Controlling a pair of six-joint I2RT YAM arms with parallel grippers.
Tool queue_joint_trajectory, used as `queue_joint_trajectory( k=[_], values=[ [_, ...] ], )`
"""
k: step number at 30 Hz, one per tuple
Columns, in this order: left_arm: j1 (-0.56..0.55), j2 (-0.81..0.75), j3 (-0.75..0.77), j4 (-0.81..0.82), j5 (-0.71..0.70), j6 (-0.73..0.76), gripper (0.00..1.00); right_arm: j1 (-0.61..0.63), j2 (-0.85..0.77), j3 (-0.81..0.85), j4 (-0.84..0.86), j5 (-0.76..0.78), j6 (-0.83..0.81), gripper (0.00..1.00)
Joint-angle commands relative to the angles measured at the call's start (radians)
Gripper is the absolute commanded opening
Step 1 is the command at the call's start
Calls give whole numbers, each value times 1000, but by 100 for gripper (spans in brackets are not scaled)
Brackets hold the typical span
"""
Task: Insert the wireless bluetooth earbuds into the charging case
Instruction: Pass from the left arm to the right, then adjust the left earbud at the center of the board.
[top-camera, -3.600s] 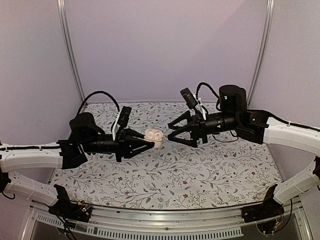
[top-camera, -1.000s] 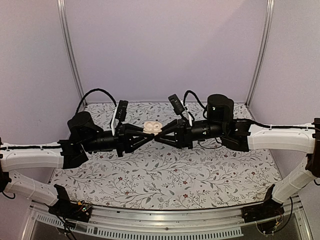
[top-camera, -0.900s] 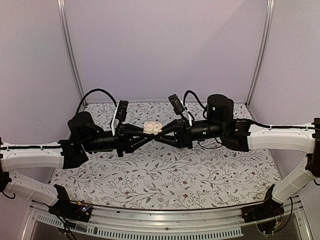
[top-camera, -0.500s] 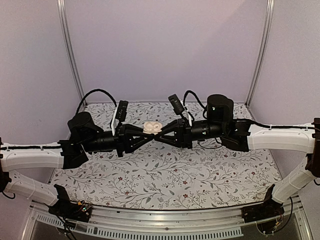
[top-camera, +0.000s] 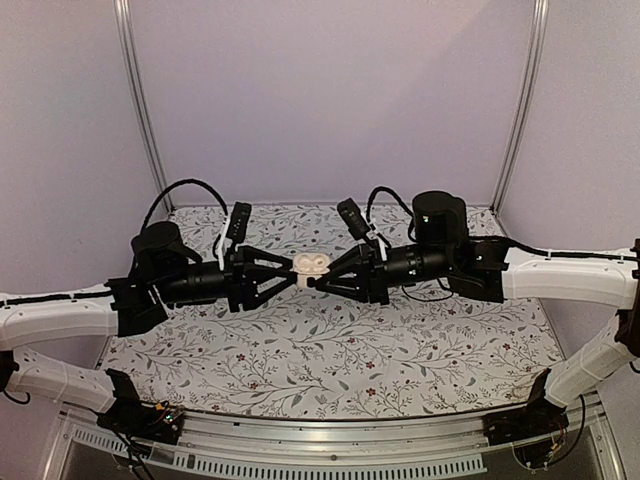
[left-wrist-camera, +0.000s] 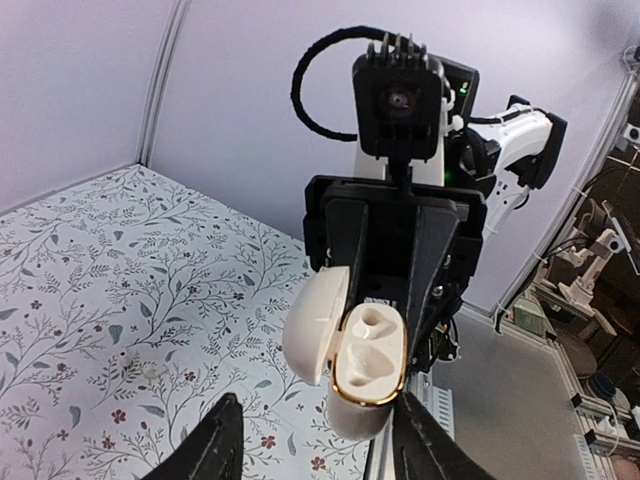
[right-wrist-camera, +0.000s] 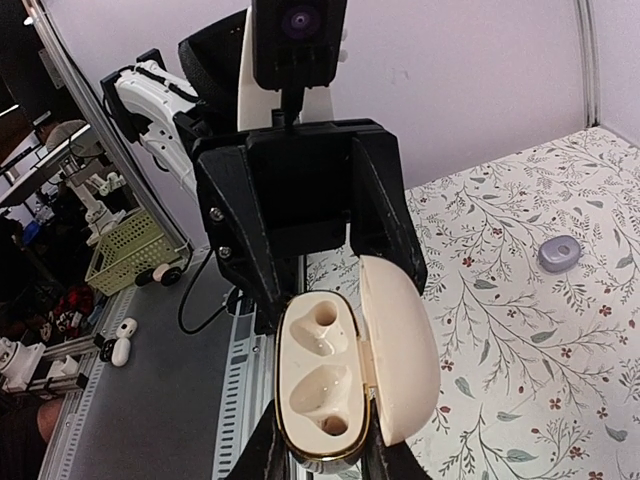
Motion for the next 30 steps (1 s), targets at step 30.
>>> queue_joint_trajectory(
  k=[30],
  values=[
    [98,193,217,-145,19,50,55,-144,-140,-147,-78,99,-67,0]
  ],
)
